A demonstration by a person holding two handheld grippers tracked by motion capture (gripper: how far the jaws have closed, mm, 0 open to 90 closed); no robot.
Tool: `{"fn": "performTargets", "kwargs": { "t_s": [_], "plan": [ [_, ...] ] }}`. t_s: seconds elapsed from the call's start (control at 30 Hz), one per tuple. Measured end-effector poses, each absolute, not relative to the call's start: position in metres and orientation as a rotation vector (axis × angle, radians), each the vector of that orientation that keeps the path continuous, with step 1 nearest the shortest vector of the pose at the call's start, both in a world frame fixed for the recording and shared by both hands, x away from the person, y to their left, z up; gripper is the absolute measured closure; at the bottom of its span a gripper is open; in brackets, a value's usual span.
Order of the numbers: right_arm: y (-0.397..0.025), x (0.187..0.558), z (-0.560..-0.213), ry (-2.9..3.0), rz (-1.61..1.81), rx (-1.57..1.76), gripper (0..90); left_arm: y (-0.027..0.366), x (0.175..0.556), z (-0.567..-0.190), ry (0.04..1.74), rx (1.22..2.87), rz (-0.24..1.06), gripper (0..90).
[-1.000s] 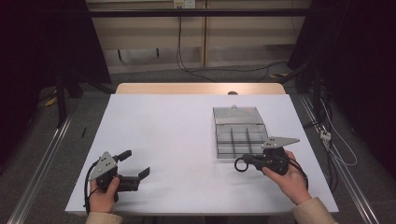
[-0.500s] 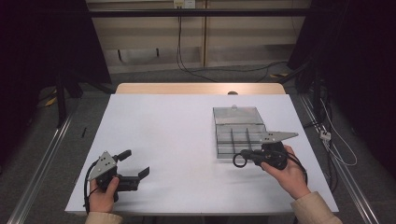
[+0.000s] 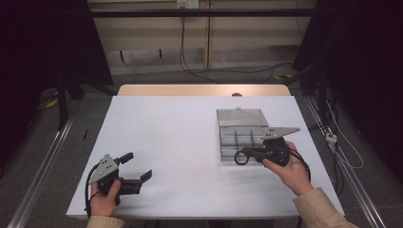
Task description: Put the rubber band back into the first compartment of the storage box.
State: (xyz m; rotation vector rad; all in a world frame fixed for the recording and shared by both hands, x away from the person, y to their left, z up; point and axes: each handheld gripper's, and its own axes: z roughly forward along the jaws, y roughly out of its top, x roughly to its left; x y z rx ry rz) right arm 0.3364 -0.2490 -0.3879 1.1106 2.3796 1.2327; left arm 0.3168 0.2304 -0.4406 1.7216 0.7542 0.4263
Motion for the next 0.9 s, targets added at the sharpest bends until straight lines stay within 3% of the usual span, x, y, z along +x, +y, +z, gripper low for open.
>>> {"fn": "performTargets", "kwargs": {
  "t_s": [0.9],
  "plan": [
    [-0.246,0.357,-0.386,2.355,1.222,1.123,89.0,0.228,0.317,-0.439,0.752,1.716,0.421,2.5]
  ]
}}
